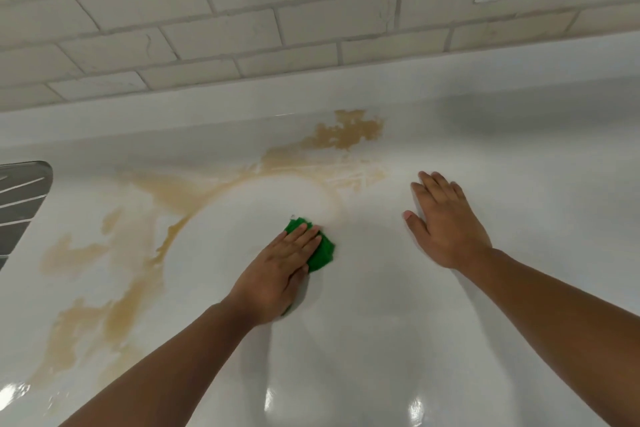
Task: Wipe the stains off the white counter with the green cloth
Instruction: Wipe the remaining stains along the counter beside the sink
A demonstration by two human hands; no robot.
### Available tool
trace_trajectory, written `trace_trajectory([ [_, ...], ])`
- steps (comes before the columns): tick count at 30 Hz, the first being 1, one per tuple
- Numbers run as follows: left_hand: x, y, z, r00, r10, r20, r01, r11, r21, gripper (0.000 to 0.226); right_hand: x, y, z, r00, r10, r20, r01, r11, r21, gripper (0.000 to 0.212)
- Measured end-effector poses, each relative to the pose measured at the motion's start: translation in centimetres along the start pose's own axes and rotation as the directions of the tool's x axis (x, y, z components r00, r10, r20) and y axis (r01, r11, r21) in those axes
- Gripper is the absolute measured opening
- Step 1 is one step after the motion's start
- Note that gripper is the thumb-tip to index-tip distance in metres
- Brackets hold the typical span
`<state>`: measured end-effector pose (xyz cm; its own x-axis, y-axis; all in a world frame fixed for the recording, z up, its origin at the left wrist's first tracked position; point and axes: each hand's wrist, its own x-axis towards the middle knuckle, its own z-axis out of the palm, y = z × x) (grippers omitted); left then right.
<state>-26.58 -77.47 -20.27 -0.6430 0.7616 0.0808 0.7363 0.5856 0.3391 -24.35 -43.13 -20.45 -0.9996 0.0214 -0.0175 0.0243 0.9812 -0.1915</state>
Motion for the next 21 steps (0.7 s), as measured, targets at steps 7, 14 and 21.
trace_trajectory([
  [7,-3.1,-4.9,-1.4,0.793,-0.563,-0.235,0.582,0.813,0.017,0.055,-0.1,-0.1,-0.1,1.0,0.005,0.007,-0.005,1.0,0.019,0.074],
  [14,3.6,-11.1,-2.8,0.537,-0.789,-0.299,0.825,0.565,-0.01,0.054,2.0,0.3,-0.8,0.994,-0.005,-0.111,0.005,1.0,0.007,0.064],
  [21,10.6,-14.1,-3.6,0.662,-0.719,-0.21,0.741,0.671,0.037,0.055,5.2,1.7,-0.6,0.994,0.055,-0.093,-0.055,0.998,0.006,0.073],
])
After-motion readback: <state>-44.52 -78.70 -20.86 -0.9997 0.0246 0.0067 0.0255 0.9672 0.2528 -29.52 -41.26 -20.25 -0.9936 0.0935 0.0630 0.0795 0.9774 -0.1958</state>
